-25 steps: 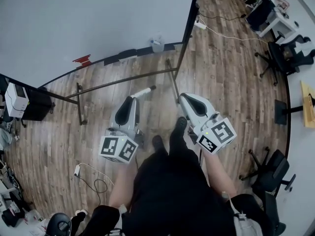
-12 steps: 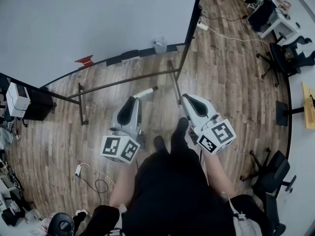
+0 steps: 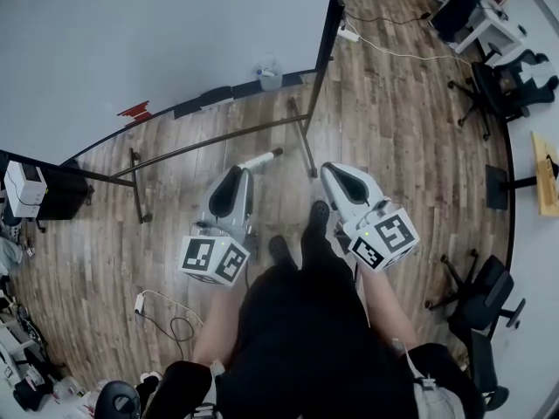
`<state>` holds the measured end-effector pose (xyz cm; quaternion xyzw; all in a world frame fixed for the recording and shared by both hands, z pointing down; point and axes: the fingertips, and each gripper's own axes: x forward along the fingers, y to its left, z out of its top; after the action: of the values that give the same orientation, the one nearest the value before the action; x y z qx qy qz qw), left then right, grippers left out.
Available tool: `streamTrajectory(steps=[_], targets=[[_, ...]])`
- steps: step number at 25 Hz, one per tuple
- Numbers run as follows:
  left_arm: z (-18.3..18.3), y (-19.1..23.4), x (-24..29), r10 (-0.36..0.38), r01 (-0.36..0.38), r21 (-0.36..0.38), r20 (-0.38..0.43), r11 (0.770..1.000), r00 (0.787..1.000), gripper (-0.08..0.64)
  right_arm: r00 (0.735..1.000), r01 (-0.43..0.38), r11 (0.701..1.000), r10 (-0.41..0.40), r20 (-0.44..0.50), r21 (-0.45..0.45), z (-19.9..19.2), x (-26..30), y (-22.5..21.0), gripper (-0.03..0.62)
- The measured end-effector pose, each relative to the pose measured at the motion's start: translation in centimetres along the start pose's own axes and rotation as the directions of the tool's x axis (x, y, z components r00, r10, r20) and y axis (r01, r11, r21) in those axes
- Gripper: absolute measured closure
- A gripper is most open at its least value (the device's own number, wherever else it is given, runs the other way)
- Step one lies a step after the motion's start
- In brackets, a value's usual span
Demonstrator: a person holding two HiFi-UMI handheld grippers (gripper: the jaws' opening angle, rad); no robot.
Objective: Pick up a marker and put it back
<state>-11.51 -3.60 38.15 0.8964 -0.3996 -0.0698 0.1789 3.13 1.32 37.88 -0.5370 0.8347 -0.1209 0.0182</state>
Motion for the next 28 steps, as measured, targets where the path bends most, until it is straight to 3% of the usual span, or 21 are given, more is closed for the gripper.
streamTrajectory(steps=[14,28], targets=[[-0.3,-1.2,10.1,0.032,-0.03,0.043,-0.039,0.999,0.999,0.488,1.0,-0.023,0.998,0.024,-0.007,0.051,1.8,3.3,-9.3,0.589],[-0.4,-2.6,18.7,0.201,-0.202,0.092,0.028,0.975,0.979,0.489,0.981,-0.189,0.98,0.191,-0.024,0.065,4.0,6.3,-18.5,0.589]])
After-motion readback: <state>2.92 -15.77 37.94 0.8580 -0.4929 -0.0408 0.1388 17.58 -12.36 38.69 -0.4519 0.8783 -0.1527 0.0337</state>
